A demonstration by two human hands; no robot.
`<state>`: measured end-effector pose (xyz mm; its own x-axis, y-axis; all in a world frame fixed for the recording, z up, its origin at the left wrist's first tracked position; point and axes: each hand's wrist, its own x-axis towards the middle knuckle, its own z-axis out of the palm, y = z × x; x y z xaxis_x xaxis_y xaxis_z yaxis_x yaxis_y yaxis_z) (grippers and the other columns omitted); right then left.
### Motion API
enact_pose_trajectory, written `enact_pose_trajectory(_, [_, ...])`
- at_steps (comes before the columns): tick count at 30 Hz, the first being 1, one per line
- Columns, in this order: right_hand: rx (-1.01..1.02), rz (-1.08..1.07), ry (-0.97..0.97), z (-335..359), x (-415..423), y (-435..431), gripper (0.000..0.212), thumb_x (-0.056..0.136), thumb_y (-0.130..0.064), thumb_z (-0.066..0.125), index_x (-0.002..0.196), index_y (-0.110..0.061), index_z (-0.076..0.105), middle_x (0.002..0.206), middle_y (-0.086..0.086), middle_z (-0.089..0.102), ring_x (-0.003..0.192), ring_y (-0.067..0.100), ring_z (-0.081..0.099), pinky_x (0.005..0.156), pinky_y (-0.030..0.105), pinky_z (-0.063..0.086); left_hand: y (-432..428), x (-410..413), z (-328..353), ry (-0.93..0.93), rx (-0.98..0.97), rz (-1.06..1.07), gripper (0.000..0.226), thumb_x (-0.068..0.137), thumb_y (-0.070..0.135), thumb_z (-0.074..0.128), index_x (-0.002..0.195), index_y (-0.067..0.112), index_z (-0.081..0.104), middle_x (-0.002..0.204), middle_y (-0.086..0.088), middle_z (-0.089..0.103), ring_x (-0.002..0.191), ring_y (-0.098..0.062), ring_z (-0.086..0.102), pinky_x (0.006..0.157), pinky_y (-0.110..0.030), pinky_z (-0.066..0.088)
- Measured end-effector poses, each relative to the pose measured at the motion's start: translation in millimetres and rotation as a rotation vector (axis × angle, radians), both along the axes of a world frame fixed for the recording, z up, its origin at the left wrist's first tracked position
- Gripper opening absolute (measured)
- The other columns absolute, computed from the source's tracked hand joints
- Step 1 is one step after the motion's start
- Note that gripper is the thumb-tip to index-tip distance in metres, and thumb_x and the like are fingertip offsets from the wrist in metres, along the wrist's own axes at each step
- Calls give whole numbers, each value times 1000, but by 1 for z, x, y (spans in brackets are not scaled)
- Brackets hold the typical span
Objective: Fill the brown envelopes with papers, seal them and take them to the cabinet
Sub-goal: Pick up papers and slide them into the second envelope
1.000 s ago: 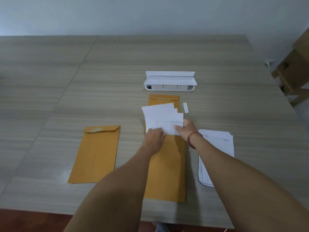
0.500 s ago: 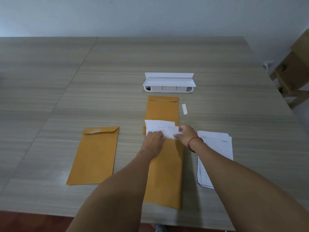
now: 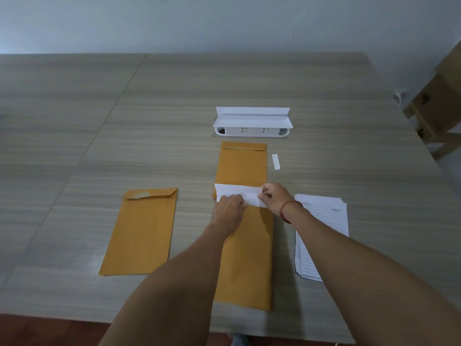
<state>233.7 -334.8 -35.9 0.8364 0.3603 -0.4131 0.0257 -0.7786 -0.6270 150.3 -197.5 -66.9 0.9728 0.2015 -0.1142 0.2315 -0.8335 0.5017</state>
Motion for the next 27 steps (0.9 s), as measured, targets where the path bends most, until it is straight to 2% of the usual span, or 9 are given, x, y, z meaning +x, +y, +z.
enact_pose_trajectory(2, [-101,51,-27,-3,-2,1,38,95,-21,53,62,-29,37,63,-10,41,69,19,45,73,28,38,0,-2,-1,-3,15,-6,31,101,26,40,97,3,60,102,-12,64,98,-31,52,80,-39,38])
enact_pose_trajectory(4, [-158,91,-18,-6,-3,0,37,95,-22,54,62,-30,39,64,-10,42,75,20,47,73,28,39,-2,-5,-2,8,29,-12,31,102,27,38,99,5,59,103,-10,63,99,-30,51,80,-38,39])
enact_pose_trajectory(7, [-34,71,15,-2,1,1,8,95,-26,54,90,-22,60,86,-3,57,88,21,55,77,29,41,-3,-5,-3,26,23,-19,30,101,27,38,99,5,58,102,-12,63,98,-32,51,80,-40,39])
enact_pose_trajectory(9, [52,29,28,3,2,3,21,95,-24,54,113,-14,61,106,4,60,98,21,57,80,28,42,-3,-3,0,22,13,-23,30,101,28,39,99,4,58,101,-13,63,97,-33,51,79,-42,40])
enact_pose_trajectory(11, [61,20,15,3,3,3,25,96,-21,53,118,-11,61,115,8,61,105,23,58,82,27,41,-2,-1,2,10,14,-27,30,101,28,40,98,4,58,99,-13,63,96,-33,51,78,-41,39])
enact_pose_trajectory(17, [-66,63,39,1,9,-5,22,97,-22,50,107,-9,64,108,10,63,93,21,56,84,32,45,2,-2,4,7,55,-16,30,101,28,39,98,6,58,98,-10,63,96,-29,51,76,-36,37])
enact_pose_trajectory(21, [-154,158,78,6,8,-3,23,97,-22,49,93,-4,64,89,9,59,86,24,57,82,34,47,-3,-2,5,18,64,-29,30,102,29,38,100,7,58,100,-9,62,97,-28,50,77,-37,38])
enact_pose_trajectory(25, [-122,204,29,6,9,-1,29,100,-21,43,122,-18,60,124,5,59,114,25,57,98,39,46,-2,-1,5,34,58,-21,30,102,29,37,101,7,58,101,-9,62,98,-28,50,78,-38,38])
enact_pose_trajectory(27, [-134,251,31,6,6,-1,33,101,-21,40,127,-18,60,130,6,60,118,25,57,101,40,45,-2,0,6,38,49,-20,29,101,29,38,101,8,58,103,-8,62,99,-28,50,80,-39,39])
